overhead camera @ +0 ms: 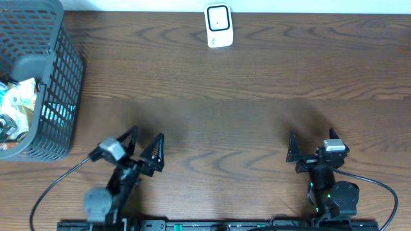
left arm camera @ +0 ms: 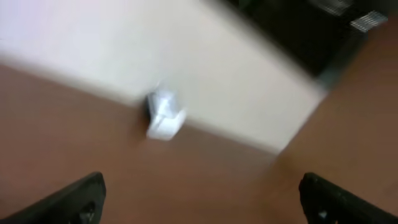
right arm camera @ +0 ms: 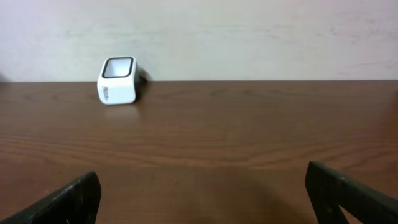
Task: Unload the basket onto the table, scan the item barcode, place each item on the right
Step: 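Move the left gripper up and into the grey basket, then grasp the yellow-white snack bag inside the basket with the left gripper, then lift the yellow bag out and place it on the table near the scanner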
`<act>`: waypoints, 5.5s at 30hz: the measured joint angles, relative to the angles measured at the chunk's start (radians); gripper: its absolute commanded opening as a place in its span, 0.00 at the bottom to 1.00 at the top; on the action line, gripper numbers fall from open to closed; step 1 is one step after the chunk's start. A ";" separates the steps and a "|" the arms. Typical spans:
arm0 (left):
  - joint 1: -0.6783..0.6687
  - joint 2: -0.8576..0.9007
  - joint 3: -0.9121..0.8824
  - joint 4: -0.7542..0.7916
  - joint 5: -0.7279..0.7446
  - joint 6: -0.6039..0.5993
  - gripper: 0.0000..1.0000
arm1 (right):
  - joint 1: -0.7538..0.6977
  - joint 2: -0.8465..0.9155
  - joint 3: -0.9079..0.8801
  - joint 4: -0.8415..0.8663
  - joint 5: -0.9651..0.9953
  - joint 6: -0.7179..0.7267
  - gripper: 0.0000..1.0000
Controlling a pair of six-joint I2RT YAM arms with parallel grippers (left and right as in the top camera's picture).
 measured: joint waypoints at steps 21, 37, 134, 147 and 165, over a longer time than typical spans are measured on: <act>0.002 0.702 1.045 -0.599 -0.191 0.246 0.98 | 0.000 0.000 0.000 0.000 0.002 0.000 0.99; 0.299 1.572 2.366 -1.292 -0.235 0.562 0.98 | 0.000 0.000 0.000 0.000 0.003 0.000 0.99; 0.640 1.660 2.013 -0.962 -0.180 0.489 0.07 | 0.000 0.000 0.000 0.000 0.003 0.000 0.99; 0.640 1.620 2.013 -0.961 -0.122 0.324 0.07 | 0.000 0.000 0.000 0.000 0.003 0.000 0.99; 0.330 1.551 2.012 -1.037 0.357 0.266 0.07 | 0.000 0.000 0.000 0.000 0.003 0.000 0.99</act>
